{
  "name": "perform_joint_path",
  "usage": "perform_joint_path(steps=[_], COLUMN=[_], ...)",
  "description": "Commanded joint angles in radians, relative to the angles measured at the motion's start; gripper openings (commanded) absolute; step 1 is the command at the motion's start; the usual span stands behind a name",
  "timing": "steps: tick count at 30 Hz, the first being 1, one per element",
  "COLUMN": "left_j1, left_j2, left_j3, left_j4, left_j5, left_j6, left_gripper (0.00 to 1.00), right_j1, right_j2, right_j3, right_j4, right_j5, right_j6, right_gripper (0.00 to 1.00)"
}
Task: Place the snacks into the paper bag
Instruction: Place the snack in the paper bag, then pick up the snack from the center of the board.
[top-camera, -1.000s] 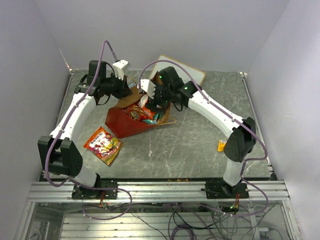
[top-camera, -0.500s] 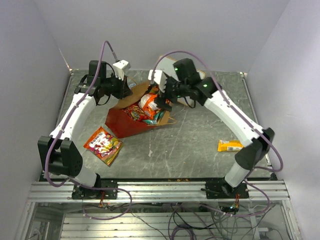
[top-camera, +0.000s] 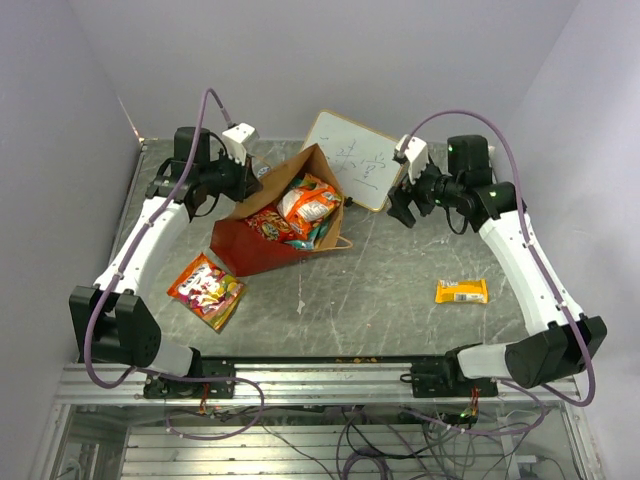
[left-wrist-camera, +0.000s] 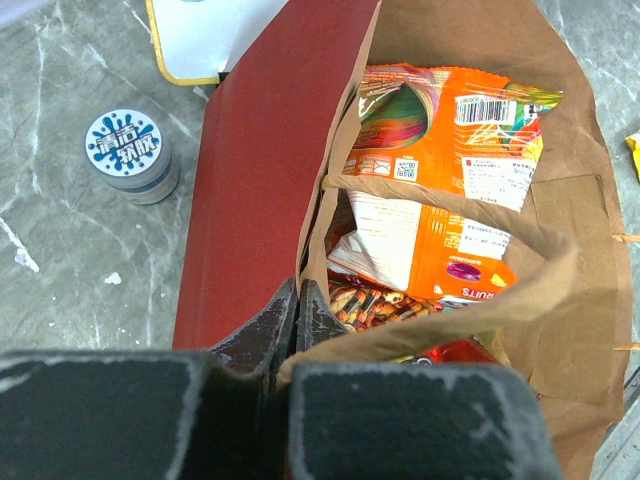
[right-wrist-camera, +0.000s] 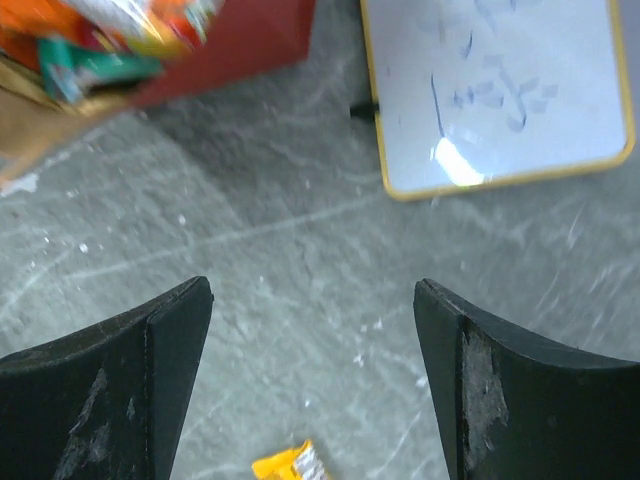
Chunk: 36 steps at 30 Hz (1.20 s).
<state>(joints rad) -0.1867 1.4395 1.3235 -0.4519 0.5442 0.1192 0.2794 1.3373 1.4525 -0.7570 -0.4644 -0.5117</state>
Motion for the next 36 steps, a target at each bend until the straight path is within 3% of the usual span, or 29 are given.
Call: perform_joint_path(steps=[1,12,25,36], left_j1=[0.003,0.003,0.003,0.003], left_j2=[-0.020,-0.032,-0.014,-0.018], left_j3=[-0.016,-0.030,-0.036,-0.039], left_j4=[0.035,0.051,0.069,0.076], left_j5=[-0.062,-0.065,-0.043,-0.032], left_j6=[0.009,-0.025,-0.030,-0.035], left_gripper=[0.07,0.07,0.07,0.07], right_j1=[-0.059,-0.193,-0.230,-0.229], right_j2=[-0.034,0.090,0.165,0.273], right_j3=[-0.094,-0.244,-0.368,-0.411], right_j4=[-0.002,-0.081,-0.131,-0.100], right_j5=[0.087,0.241,0.398,0.408], right_j6=[0.013,-0.011,-0.154,-0.149], right_gripper=[0.82,0.79,0.80,0.62])
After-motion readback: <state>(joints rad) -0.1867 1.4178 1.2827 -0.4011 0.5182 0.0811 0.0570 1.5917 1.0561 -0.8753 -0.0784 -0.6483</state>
